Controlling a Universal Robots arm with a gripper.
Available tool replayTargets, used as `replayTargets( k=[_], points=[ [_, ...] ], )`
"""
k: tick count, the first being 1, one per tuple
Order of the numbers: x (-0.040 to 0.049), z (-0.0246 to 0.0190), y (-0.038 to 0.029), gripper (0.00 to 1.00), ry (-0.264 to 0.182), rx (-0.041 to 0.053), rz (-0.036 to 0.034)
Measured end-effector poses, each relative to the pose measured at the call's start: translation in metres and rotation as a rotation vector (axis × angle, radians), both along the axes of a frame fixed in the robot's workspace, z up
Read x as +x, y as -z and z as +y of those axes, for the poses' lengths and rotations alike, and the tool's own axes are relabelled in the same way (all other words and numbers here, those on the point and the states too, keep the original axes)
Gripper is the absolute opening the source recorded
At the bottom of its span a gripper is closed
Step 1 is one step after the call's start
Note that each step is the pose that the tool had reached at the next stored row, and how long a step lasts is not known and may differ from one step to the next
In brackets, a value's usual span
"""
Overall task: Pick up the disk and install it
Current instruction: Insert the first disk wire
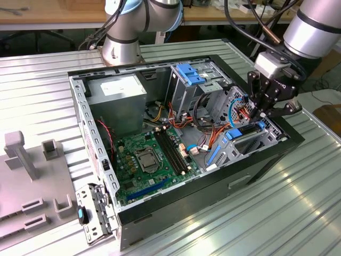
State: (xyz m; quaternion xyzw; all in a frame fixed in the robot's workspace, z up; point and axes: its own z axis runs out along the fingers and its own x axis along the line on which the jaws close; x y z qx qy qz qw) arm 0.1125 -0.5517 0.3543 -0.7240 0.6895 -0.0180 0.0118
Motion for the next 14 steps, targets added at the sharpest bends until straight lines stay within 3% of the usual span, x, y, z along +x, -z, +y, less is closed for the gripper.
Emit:
replayTargets(
  k=[2,14],
  points=[
    [-0.0015,-0.0022,0.0003,0.16,-0.002,0.0014,0.0000],
    [-0.0013,-0.0022,0.0049,0.16,0.017,0.0012,-0.0004]
  ],
)
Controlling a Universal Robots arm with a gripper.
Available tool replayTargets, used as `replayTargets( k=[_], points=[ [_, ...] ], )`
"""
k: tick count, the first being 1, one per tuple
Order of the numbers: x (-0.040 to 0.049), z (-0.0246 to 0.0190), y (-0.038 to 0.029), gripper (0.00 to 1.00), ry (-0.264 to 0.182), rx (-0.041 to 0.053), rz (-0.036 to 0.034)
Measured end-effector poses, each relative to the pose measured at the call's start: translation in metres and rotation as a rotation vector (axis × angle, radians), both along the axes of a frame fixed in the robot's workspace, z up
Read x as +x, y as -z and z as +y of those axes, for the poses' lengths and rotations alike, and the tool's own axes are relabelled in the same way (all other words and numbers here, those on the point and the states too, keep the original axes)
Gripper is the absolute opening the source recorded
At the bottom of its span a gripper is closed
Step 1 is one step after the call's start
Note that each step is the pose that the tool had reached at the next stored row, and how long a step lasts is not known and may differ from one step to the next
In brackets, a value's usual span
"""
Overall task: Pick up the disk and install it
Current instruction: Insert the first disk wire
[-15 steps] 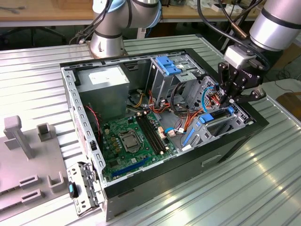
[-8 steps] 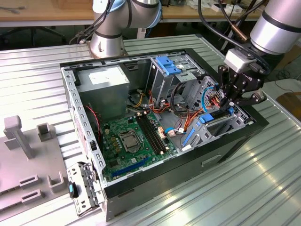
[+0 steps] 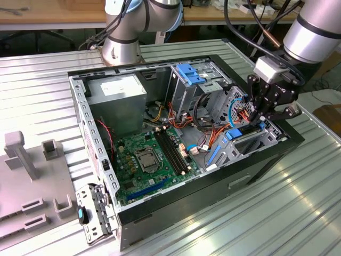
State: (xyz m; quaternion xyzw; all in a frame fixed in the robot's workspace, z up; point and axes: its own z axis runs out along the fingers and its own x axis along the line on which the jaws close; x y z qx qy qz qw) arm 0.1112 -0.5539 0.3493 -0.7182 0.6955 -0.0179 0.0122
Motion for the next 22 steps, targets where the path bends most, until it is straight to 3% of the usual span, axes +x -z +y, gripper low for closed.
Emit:
replayTargets(
  k=[9,18,22],
  points=[
    [-0.0019,-0.0018,0.0012,0.16,-0.002,0.0000,0.0000],
    [-0.0020,-0.0017,0.0017,0.16,0.000,0.0004,-0.0001],
    [-0.0020,-0.0002,0.0008,0.16,0.022,-0.0010,-0.0001]
  ],
)
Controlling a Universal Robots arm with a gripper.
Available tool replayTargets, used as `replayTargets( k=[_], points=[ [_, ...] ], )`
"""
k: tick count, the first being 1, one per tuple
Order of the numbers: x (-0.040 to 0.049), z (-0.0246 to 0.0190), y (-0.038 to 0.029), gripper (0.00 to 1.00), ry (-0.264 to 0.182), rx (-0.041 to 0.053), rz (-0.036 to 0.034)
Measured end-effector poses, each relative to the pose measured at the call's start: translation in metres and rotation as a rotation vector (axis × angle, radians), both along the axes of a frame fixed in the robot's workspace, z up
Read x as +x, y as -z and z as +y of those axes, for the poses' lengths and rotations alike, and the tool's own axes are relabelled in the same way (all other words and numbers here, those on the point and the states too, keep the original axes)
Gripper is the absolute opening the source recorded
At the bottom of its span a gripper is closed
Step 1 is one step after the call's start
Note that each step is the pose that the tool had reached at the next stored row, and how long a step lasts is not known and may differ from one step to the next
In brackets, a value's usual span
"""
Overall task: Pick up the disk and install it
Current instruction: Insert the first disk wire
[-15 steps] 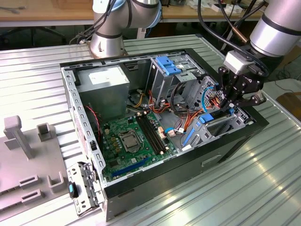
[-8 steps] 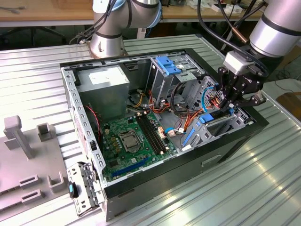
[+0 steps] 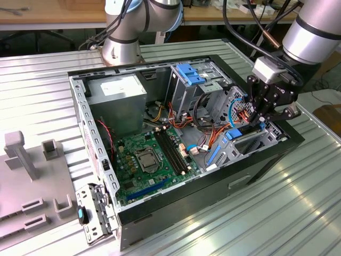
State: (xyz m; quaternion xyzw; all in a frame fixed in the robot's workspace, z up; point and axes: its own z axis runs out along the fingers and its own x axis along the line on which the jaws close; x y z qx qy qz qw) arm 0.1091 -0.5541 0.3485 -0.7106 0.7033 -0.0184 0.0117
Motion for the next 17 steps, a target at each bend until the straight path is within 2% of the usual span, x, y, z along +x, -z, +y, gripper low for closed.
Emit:
replayTargets(
  k=[6,11,17],
  points=[
    [0.0000,0.0009,-0.0001,0.16,0.016,-0.0024,0.0000],
    [0.0000,0.0009,-0.0001,0.16,-0.035,-0.0024,-0.0001],
    [0.0000,0.0008,0.0001,0.16,-0.035,-0.0024,-0.0001]
  ],
)
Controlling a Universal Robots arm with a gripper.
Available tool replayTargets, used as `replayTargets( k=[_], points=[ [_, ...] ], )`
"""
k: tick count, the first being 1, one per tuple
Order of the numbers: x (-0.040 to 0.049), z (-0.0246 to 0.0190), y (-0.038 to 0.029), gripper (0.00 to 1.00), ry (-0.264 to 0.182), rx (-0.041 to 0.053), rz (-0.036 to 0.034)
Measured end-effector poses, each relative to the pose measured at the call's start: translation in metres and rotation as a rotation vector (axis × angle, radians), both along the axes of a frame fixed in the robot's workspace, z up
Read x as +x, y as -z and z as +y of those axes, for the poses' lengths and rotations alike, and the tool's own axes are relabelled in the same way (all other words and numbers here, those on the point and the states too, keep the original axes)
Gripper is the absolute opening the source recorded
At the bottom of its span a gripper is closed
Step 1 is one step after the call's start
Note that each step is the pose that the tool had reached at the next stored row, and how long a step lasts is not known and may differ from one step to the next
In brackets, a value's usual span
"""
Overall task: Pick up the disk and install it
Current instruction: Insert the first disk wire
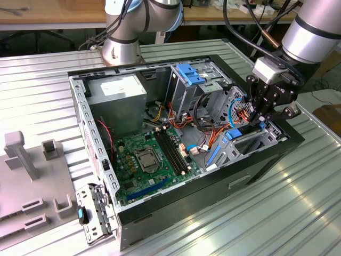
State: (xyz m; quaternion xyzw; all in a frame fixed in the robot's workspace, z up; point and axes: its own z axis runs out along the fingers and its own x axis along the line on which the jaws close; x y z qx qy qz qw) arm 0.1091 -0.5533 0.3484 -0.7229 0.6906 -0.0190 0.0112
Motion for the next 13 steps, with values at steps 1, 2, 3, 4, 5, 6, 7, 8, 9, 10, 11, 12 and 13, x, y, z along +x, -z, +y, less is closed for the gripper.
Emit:
replayTargets(
  k=[1,2,3,4,5,6,7,8,9,10,11,12,13],
  points=[
    [0.0000,-0.0004,0.0002,0.16,0.000,0.0003,0.0000],
    [0.0000,-0.0004,0.0002,0.16,0.000,0.0003,0.0000],
    [0.0000,-0.0005,0.0002,0.16,0.000,0.0002,0.0000],
    [0.0000,-0.0005,0.0002,0.16,0.000,0.0000,0.0000],
    [0.0000,-0.0005,0.0004,0.16,0.000,0.0002,0.0000],
    [0.0000,-0.0005,0.0008,0.16,0.000,0.0002,0.0000],
    [0.0000,-0.0005,0.0012,0.16,0.000,0.0004,0.0000],
    [0.0000,-0.0005,0.0014,0.16,0.000,0.0007,0.0000],
    [0.0000,-0.0005,0.0017,0.16,0.000,0.0011,0.0000],
    [0.0000,-0.0005,0.0019,0.16,0.001,0.0014,0.0000],
    [0.0000,-0.0005,0.0019,0.16,0.001,0.0013,0.0000],
    [0.0000,-0.0005,0.0019,0.16,0.001,0.0016,0.0000],
    [0.0000,-0.0005,0.0019,0.16,0.001,0.0016,0.0000]
  ],
)
